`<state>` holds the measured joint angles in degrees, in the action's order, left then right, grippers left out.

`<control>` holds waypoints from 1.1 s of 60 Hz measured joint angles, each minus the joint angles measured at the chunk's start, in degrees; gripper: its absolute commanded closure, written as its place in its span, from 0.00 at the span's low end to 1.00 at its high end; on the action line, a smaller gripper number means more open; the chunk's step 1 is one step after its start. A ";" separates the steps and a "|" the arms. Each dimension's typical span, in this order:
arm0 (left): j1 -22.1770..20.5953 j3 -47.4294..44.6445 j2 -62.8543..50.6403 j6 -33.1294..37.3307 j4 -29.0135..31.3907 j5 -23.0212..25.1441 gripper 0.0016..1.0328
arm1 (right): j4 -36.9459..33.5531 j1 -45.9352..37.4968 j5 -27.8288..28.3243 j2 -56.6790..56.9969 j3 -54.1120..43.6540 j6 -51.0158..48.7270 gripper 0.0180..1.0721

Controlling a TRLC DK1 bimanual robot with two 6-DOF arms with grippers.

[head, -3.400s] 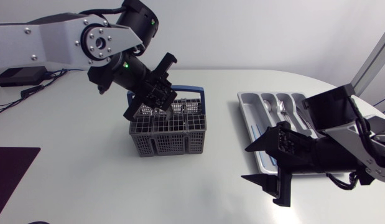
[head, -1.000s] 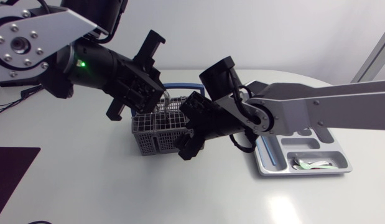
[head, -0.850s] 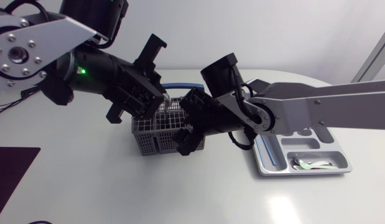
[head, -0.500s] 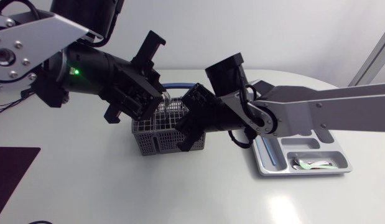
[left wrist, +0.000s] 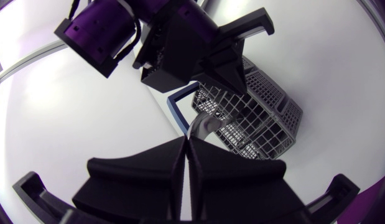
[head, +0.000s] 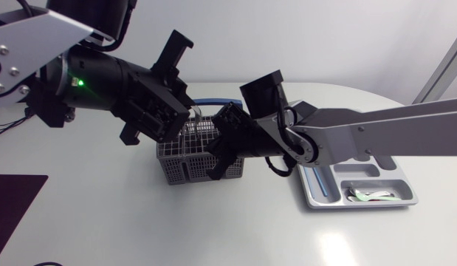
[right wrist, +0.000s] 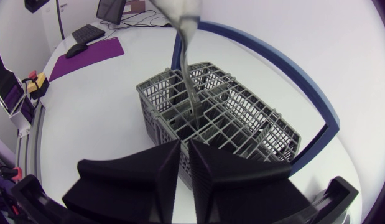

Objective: Unload the cutlery basket into the drawer organizer.

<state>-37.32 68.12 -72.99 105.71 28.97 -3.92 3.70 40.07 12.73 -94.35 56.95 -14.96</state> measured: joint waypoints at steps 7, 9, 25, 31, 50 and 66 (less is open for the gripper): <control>0.00 -0.24 0.37 0.00 -0.07 0.00 0.97 | 1.16 0.00 -0.17 -0.79 -0.02 0.00 0.88; 0.00 -0.37 0.52 0.00 -0.07 0.00 0.97 | 1.53 0.00 -0.17 -0.96 -0.07 0.00 0.88; -0.13 -0.55 0.63 0.00 -0.13 -0.02 0.97 | 2.78 0.11 -0.79 -3.80 -0.04 0.00 0.88; -0.39 -0.55 0.74 0.04 -0.13 -0.07 0.97 | 2.82 0.20 -0.85 -4.02 0.09 0.00 0.88; -0.74 -0.55 2.58 0.85 -0.11 -0.33 0.97 | 2.78 0.33 -0.81 -5.66 1.81 0.00 0.89; -0.74 -0.52 3.63 0.85 -0.13 -0.46 0.97 | 2.75 0.33 -0.81 -5.81 1.90 0.00 0.89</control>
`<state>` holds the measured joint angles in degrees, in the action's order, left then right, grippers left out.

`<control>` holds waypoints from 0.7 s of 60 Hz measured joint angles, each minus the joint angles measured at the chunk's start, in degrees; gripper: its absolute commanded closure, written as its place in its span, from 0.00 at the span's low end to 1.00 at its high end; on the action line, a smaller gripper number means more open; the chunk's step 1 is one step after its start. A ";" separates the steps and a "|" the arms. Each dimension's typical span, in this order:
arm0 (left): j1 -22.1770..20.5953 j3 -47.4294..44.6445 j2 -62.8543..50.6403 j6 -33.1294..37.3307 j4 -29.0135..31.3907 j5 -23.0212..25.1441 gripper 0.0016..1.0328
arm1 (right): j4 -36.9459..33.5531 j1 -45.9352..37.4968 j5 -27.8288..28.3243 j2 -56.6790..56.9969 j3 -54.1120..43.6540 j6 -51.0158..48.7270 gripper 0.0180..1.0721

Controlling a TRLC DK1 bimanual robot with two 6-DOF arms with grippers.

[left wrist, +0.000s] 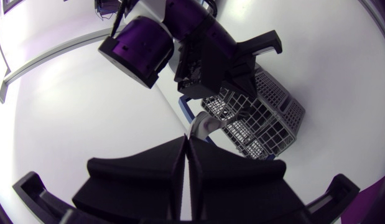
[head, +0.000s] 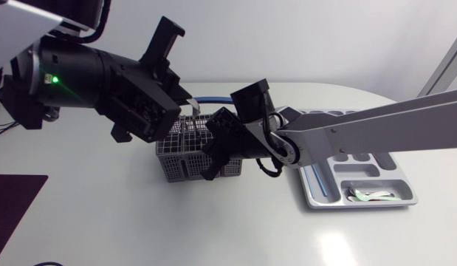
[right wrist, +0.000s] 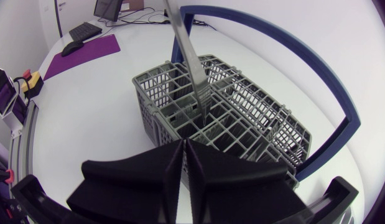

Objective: Unload the cutlery basket into the drawer organizer.

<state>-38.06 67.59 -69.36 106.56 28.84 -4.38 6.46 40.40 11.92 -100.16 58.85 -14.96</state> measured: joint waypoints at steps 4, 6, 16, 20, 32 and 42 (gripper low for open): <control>0.00 0.02 0.50 0.00 0.00 -0.02 0.97 | -0.02 0.00 0.00 0.00 0.09 0.00 0.89; 0.00 0.02 0.85 0.00 0.00 -0.02 0.97 | -0.02 0.00 0.02 0.00 0.09 0.00 0.89; -0.31 0.07 3.06 -0.35 0.00 -0.66 0.97 | -0.52 0.00 -0.04 1.97 -1.42 -0.04 0.87; -0.39 0.20 4.15 -1.75 0.07 -0.70 0.97 | -1.55 0.00 -0.04 4.92 -3.74 -0.26 0.84; -0.37 4.55 4.72 -16.74 4.76 -1.53 0.97 | -4.96 -0.13 -0.02 21.07 -9.97 -2.80 0.63; -0.74 6.05 4.02 -35.19 6.93 -1.75 0.97 | -8.66 -2.21 -1.53 32.79 -14.32 -5.38 0.53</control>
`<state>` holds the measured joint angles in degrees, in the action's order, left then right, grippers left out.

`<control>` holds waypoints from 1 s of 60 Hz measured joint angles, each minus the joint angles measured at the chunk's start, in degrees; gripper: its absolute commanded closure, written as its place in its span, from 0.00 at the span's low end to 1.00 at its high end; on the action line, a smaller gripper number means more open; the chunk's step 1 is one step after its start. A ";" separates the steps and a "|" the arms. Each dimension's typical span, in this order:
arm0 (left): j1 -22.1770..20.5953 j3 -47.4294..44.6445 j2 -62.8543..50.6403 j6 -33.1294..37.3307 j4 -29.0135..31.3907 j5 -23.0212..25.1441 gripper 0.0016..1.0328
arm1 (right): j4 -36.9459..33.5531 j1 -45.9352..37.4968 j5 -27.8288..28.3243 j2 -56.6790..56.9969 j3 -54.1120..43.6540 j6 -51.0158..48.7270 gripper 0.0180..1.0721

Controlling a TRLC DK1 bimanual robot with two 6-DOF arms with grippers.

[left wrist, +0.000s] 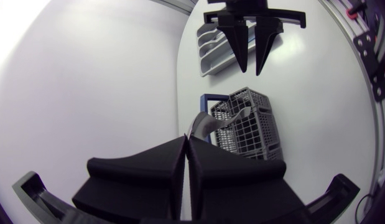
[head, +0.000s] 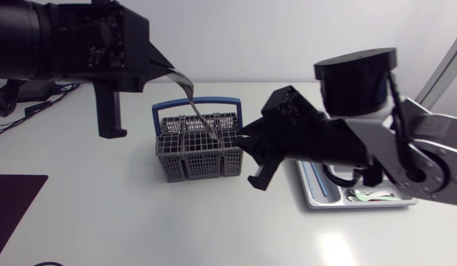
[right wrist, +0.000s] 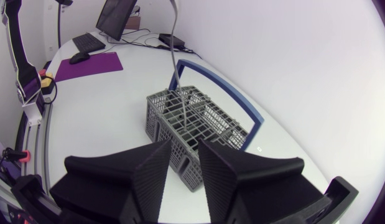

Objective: Unload the cutlery basket into the drawer organizer.

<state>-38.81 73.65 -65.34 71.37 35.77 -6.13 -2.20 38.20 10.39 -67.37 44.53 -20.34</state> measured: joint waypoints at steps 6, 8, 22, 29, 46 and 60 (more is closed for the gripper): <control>-1.03 0.85 -2.51 -9.97 1.64 0.11 0.97 | -2.21 -0.90 -1.64 5.09 -2.58 -1.68 0.53; -1.40 1.33 -3.89 -13.99 2.43 0.48 0.97 | -2.82 -1.01 -2.27 6.78 -3.41 -2.27 0.53; -1.36 7.65 -13.73 -38.77 7.02 12.90 0.97 | -4.28 -1.14 -6.78 17.25 -8.35 -5.97 0.53; -0.13 9.73 -17.53 -47.76 7.26 19.76 0.97 | -4.59 -0.59 -9.01 20.22 -10.56 -7.69 0.53; 0.68 10.10 -22.77 -59.84 7.23 21.33 0.97 | -5.11 1.49 -14.38 24.74 -14.08 -12.17 0.53; 0.59 10.10 -23.98 -65.81 6.67 21.51 0.97 | -1.75 3.89 -18.25 24.57 -16.39 -14.34 0.53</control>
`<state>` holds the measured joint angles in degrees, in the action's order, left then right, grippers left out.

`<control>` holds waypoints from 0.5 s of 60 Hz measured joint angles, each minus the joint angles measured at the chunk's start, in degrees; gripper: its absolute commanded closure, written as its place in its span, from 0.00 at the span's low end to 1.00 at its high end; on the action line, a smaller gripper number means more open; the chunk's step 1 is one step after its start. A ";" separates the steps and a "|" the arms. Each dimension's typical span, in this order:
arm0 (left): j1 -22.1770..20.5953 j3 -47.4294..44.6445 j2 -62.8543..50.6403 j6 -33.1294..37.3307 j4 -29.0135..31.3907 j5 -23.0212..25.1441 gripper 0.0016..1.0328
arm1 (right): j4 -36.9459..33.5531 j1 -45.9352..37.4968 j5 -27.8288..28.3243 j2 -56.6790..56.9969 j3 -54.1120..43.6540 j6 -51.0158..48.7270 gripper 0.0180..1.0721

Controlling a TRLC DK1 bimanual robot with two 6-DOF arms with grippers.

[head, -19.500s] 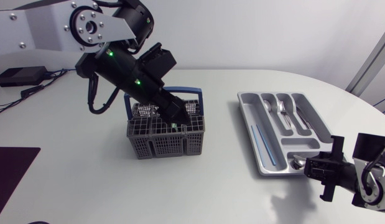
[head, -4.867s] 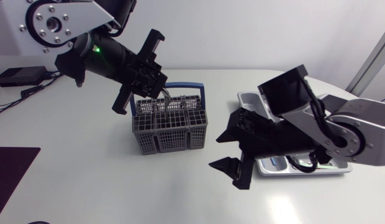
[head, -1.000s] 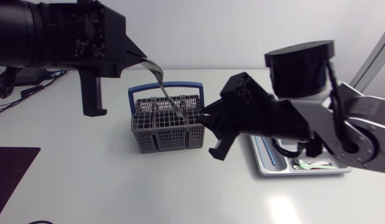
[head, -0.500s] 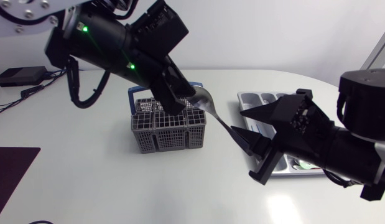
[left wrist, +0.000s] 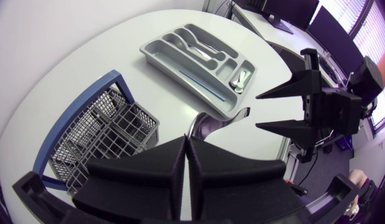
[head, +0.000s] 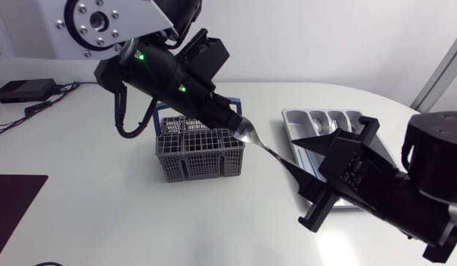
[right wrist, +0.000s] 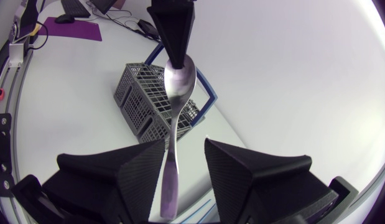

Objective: Unload the cutlery basket into the drawer organizer.

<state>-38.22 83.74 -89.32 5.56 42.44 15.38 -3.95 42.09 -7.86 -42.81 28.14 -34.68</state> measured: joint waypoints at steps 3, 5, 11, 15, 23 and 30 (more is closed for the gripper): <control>0.04 0.00 -0.11 -1.16 -0.07 1.03 0.97 | 0.70 0.42 -0.81 -0.57 -0.26 -0.24 0.53; 0.15 0.02 -0.26 -1.55 -0.09 1.53 0.97 | 1.40 0.79 -1.64 -0.98 -0.42 -0.55 0.53; 0.33 0.33 -1.09 -2.95 -0.11 3.39 0.97 | 3.69 2.38 -4.31 -2.45 -0.52 -1.70 0.53; 0.61 0.55 -1.77 -3.52 -0.09 4.33 0.97 | 6.05 3.41 -6.21 -3.96 -0.63 -2.56 0.53; 1.05 0.81 -2.56 -4.09 -0.07 4.63 0.97 | 9.90 4.94 -8.98 -7.74 -0.76 -4.26 0.59; 1.75 1.51 -2.58 -4.31 0.04 5.90 0.97 | 12.06 5.11 -10.08 -10.40 -0.92 -5.05 0.61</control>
<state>-36.47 85.25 -91.90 1.26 42.48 21.28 8.12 47.20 -17.93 -53.21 27.22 -39.72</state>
